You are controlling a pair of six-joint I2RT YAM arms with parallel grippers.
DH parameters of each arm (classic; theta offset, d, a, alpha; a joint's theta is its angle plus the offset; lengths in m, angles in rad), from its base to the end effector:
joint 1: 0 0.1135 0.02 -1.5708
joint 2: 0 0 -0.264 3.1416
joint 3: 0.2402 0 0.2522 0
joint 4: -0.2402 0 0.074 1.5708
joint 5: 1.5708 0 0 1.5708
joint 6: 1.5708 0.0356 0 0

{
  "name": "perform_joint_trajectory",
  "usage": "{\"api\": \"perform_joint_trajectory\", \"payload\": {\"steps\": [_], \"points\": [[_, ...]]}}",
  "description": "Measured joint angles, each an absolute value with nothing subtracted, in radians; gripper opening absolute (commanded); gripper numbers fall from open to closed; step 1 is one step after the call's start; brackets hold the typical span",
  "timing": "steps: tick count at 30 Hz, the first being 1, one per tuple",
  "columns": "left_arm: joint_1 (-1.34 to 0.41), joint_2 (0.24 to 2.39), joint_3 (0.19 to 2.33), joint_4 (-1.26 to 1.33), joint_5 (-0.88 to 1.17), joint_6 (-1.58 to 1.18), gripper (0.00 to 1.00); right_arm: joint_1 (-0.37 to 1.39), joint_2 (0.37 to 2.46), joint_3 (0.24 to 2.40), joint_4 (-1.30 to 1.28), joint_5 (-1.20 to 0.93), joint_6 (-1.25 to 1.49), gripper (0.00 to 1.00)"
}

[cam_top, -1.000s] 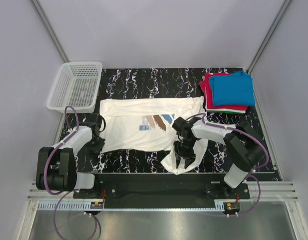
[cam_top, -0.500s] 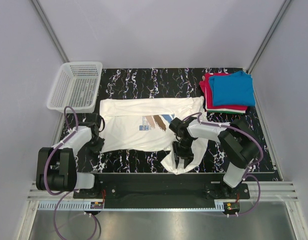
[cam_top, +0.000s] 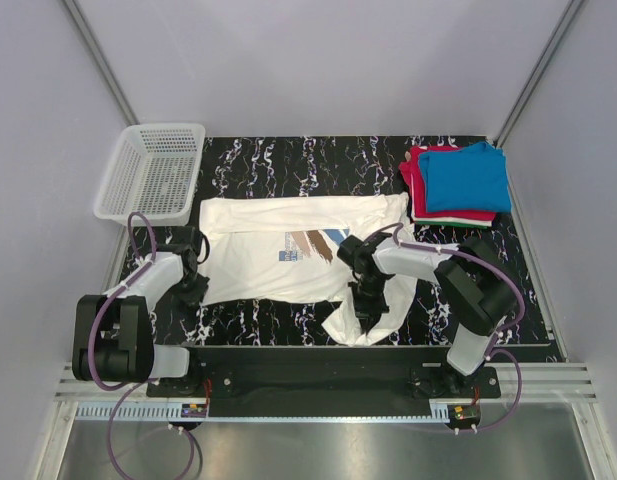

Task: Fold and stack the t-shirts
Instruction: Fold the tshirt

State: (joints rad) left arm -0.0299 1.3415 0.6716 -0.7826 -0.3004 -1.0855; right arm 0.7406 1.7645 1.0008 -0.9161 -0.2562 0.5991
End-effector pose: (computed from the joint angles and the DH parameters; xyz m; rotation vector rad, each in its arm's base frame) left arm 0.2022 0.0045 0.1583 -1.4676 2.4665 0.2786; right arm 0.1987 0.1939 0.1387 0.1841 -2.8855 -0.1940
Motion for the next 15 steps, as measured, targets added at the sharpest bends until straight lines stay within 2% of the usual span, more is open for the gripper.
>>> {"api": "perform_joint_trajectory", "payload": {"steps": [5, 15], "points": [[-0.029, 1.341, 0.672, -0.781, -0.299, -1.076, 0.17, 0.741, 1.754, 1.022, -0.945, -0.228, 0.598, 0.0], [-0.026, 1.343, 0.673, -0.767, -0.289, -1.034, 0.0, 0.742, 1.641, 1.12, -1.047, -0.112, 0.599, 0.0]]}}
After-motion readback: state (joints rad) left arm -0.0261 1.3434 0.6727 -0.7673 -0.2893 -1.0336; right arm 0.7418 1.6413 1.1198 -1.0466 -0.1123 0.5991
